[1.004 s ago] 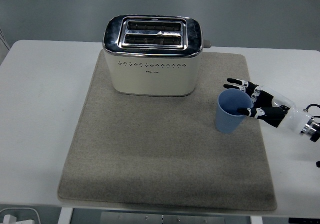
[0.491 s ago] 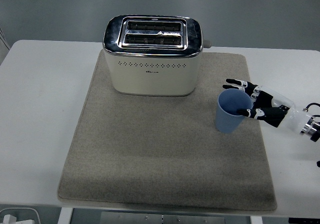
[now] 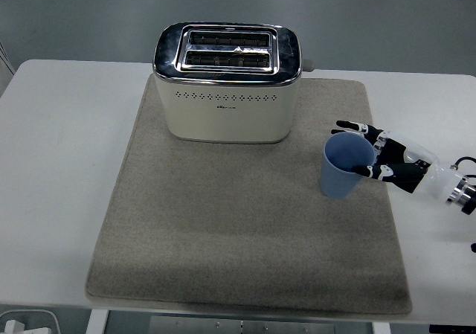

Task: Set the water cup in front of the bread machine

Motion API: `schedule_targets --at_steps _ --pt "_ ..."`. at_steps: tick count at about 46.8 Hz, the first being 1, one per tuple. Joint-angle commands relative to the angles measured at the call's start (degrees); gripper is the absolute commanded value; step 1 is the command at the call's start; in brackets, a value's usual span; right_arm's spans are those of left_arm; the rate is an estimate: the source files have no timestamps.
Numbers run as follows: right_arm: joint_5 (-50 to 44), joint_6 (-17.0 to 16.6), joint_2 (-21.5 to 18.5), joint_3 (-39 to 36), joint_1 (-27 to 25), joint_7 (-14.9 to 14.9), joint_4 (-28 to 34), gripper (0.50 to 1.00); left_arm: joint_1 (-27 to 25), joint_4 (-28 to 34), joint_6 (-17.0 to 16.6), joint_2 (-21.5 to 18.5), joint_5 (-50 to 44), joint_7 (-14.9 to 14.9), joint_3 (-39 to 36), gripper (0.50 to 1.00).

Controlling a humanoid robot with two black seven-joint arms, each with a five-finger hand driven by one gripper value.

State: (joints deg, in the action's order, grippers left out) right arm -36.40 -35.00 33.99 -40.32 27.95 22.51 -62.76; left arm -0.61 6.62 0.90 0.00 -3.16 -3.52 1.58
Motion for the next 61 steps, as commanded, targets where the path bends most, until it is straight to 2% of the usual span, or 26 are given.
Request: schedule_targets --at_steps 1,34,61 --pt "-1.0 0.0 -0.2 0.1 0.0 0.1 0.0 0.928 0.0 0.0 0.0 0.0 0.0 0.0 0.0 1.000" --pt "-3.0 0.0 -1.2 -0.9 0.3 0.1 -0.6 0.928 0.0 0.0 0.0 0.0 0.1 0.0 0.0 1.000" --pt "-3.2 0.0 -0.4 -2.4 1.8 0.1 -0.4 0.928 0.0 0.0 0.0 0.0 0.0 0.0 0.0 1.000"
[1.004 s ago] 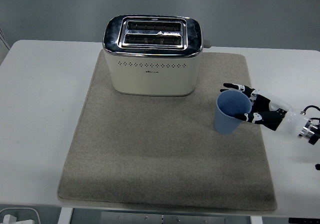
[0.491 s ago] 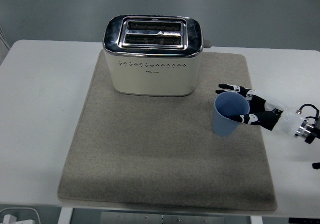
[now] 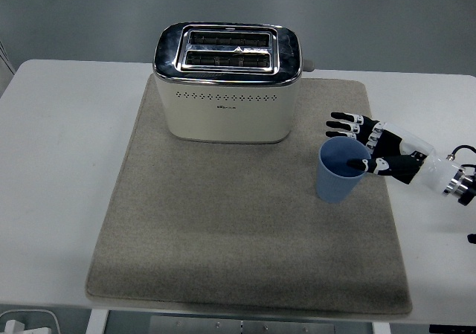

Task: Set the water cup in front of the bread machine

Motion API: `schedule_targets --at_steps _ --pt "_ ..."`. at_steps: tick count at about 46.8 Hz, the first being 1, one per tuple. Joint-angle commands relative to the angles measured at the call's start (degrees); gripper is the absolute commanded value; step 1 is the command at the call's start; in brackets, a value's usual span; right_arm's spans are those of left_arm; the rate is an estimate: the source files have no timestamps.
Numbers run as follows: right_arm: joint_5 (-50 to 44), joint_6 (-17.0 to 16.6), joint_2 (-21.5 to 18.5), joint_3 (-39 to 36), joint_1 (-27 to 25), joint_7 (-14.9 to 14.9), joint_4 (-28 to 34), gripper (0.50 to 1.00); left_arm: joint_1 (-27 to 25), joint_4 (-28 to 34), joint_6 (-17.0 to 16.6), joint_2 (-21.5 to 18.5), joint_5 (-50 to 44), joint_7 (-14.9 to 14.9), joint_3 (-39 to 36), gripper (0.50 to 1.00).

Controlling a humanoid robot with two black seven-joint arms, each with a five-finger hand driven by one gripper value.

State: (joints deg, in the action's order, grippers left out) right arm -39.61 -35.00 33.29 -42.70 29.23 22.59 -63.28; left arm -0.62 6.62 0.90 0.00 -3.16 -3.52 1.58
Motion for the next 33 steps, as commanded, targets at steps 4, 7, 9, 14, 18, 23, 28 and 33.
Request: schedule_targets --at_steps 4,7,9,14,18,23,28,33 --pt "-0.1 0.0 0.7 0.2 0.7 0.0 0.3 0.928 0.0 0.0 0.1 0.0 0.0 0.0 0.0 1.000" --pt "-0.1 0.0 1.4 0.2 0.7 0.1 0.6 0.928 0.0 0.0 0.1 0.0 0.0 0.0 0.0 1.000" --pt "-0.1 0.0 1.8 0.2 0.7 0.3 0.7 0.928 0.0 0.0 0.0 0.0 0.0 0.0 0.0 1.000" --pt "0.0 0.0 3.2 0.2 0.4 0.6 1.8 0.928 0.0 0.0 0.0 0.0 0.1 0.0 0.0 1.000" --pt "0.0 0.0 4.1 0.2 0.0 1.5 2.0 0.928 0.0 0.1 0.0 0.0 0.0 0.0 0.0 1.000" --pt "0.0 0.0 4.7 0.2 -0.6 2.4 2.0 0.928 -0.1 0.0 0.0 0.0 0.0 0.0 0.0 1.000" --pt "0.0 0.0 5.4 0.2 -1.4 2.5 2.0 0.928 0.0 0.0 0.1 0.0 0.0 0.0 0.0 1.000" --pt "0.0 0.0 5.6 0.2 -1.9 3.1 2.0 0.928 0.0 0.1 0.0 0.0 0.0 0.0 0.0 1.000"
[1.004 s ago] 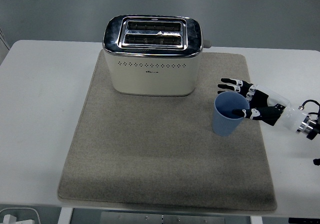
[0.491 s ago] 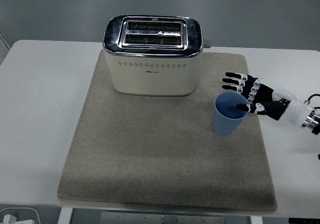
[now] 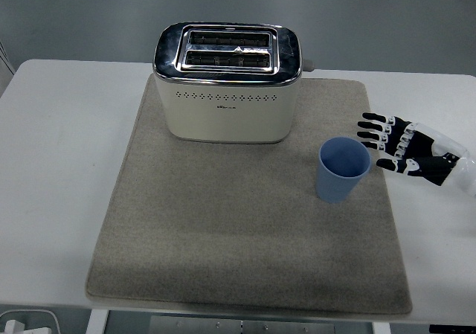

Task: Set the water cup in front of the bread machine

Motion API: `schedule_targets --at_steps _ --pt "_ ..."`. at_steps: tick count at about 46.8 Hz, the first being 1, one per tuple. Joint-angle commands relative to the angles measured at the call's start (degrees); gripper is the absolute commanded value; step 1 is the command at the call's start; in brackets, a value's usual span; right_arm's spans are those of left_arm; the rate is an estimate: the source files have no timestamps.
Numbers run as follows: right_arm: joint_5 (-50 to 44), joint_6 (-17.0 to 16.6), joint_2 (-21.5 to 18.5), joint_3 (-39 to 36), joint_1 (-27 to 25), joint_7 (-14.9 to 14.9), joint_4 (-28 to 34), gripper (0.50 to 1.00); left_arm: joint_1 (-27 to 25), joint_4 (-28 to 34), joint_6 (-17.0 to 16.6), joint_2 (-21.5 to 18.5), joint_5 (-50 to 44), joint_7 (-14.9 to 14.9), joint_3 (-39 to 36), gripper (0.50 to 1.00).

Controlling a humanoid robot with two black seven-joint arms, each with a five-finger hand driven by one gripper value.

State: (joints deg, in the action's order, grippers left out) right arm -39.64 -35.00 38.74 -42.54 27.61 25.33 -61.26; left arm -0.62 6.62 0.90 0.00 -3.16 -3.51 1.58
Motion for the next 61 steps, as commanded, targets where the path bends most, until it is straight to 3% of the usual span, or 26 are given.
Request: schedule_targets --at_steps 1,61 --pt "0.0 0.0 0.3 0.1 -0.4 0.4 0.0 0.930 0.0 0.0 0.0 0.0 0.0 0.0 0.0 1.000" --pt "-1.2 0.0 -5.6 -0.1 -4.8 1.2 -0.4 0.928 0.0 0.1 0.0 0.0 0.0 0.0 0.0 1.000"
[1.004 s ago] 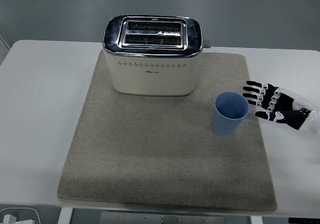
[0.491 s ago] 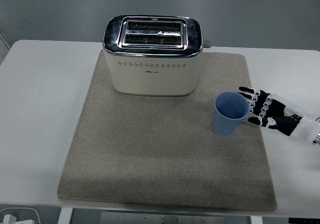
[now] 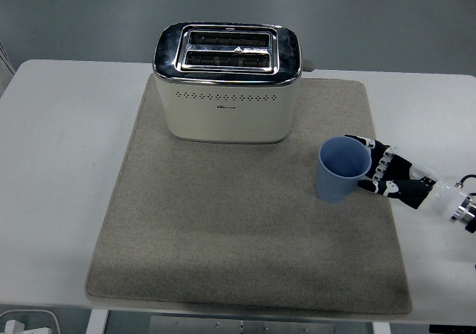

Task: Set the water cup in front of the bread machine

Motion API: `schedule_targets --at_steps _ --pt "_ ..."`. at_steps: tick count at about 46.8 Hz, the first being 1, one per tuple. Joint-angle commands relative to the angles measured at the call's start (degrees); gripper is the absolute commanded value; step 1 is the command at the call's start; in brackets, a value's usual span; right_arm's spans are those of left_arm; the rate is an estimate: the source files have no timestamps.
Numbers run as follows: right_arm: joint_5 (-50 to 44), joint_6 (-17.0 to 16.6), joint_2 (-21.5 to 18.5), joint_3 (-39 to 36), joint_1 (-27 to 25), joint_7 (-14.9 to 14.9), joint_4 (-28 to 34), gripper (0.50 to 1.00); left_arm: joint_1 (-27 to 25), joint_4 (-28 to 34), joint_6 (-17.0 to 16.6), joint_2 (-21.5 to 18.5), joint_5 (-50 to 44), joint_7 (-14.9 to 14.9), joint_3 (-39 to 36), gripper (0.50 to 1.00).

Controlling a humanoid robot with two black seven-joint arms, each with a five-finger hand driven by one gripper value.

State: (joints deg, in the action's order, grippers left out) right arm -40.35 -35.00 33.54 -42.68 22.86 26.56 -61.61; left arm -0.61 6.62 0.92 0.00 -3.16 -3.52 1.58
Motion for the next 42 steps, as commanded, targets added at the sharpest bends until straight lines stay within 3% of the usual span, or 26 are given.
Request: schedule_targets --at_steps 1,42 --pt "-0.6 0.0 -0.6 0.1 0.0 0.0 -0.1 0.928 0.0 0.0 0.0 0.0 0.0 0.0 0.0 1.000" --pt "-3.7 0.0 -3.5 0.1 2.9 -0.1 -0.5 0.928 0.0 0.0 0.0 0.0 0.0 0.0 0.0 1.000"
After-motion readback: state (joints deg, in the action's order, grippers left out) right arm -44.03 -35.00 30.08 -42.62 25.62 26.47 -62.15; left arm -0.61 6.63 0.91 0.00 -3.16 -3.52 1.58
